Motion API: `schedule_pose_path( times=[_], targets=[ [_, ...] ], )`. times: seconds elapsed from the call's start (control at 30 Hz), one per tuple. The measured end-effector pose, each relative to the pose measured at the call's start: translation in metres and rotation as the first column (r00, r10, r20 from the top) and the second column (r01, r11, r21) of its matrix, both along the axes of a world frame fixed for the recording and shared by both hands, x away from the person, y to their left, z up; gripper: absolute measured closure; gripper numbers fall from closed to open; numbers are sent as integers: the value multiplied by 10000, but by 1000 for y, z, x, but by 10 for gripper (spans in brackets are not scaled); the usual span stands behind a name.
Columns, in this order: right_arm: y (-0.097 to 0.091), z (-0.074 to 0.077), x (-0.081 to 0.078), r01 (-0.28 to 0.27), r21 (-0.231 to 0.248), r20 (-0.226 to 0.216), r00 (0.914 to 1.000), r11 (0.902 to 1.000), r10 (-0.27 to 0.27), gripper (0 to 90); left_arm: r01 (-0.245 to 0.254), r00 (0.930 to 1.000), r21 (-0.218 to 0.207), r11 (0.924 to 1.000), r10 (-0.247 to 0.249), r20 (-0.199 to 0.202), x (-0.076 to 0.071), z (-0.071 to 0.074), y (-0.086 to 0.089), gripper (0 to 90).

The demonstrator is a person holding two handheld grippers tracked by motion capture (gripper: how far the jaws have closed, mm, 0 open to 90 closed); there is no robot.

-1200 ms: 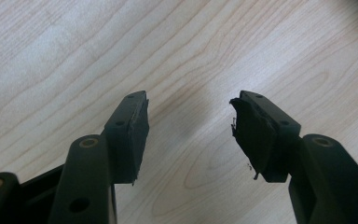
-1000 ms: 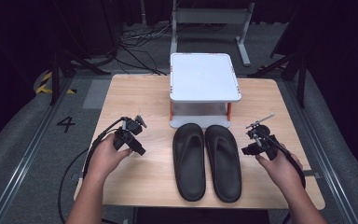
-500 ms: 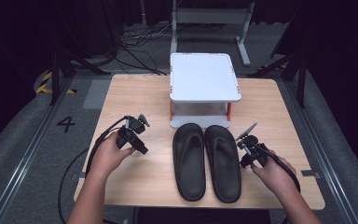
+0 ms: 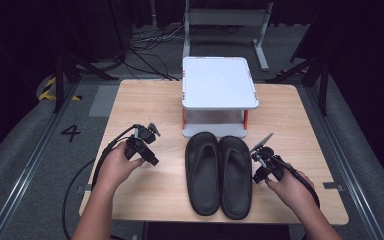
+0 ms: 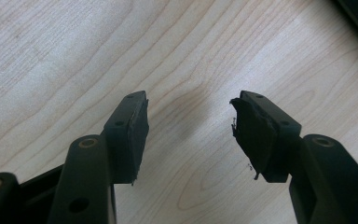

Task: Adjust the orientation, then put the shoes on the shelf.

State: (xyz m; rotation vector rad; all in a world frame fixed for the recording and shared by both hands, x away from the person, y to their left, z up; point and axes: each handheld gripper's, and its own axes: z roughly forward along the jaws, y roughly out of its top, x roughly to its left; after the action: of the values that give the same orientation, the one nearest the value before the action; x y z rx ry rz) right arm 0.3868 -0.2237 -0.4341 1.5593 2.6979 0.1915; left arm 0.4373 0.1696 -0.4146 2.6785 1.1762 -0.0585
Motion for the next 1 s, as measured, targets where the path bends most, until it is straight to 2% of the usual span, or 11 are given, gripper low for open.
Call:
schedule_pose_path(
  times=[0.13,0.27,0.37,0.43,0.6,0.7,0.83,0.93,1.0],
  targets=[
    [-3,11,-2,37,449,530,9986,9990,-60,607,-56,10000,-45,10000,56,79,1,2,1,434],
    [-4,33,-9,86,887,1184,9928,9960,-191,543,-136,9998,87,9999,135,131,1,3,3,417],
    [0,47,-14,-70,1266,1794,9836,9919,-160,524,-167,9997,81,9998,166,153,0,4,4,415],
    [3,53,-17,-187,1564,2203,9753,9875,-165,542,-161,9997,22,9999,161,170,0,5,4,415],
    [12,63,-24,-439,1895,3125,9498,9809,-178,556,-195,9997,-62,9998,196,177,-1,7,5,430],
    [18,65,-26,-560,2147,3233,9462,9751,-168,519,-206,9996,-160,9997,209,179,-1,6,7,437],
    [34,60,-26,-830,2287,3132,9497,9699,74,458,-205,9996,-124,9997,207,179,-1,6,6,437],
    [42,57,-26,-957,2277,3075,9513,9690,217,429,-207,9996,-68,9998,208,176,-1,5,5,436],
    [50,52,-24,-1001,2191,3019,9529,9705,301,376,-178,9996,-49,9998,179,198,-3,4,5,436]
  ],
)
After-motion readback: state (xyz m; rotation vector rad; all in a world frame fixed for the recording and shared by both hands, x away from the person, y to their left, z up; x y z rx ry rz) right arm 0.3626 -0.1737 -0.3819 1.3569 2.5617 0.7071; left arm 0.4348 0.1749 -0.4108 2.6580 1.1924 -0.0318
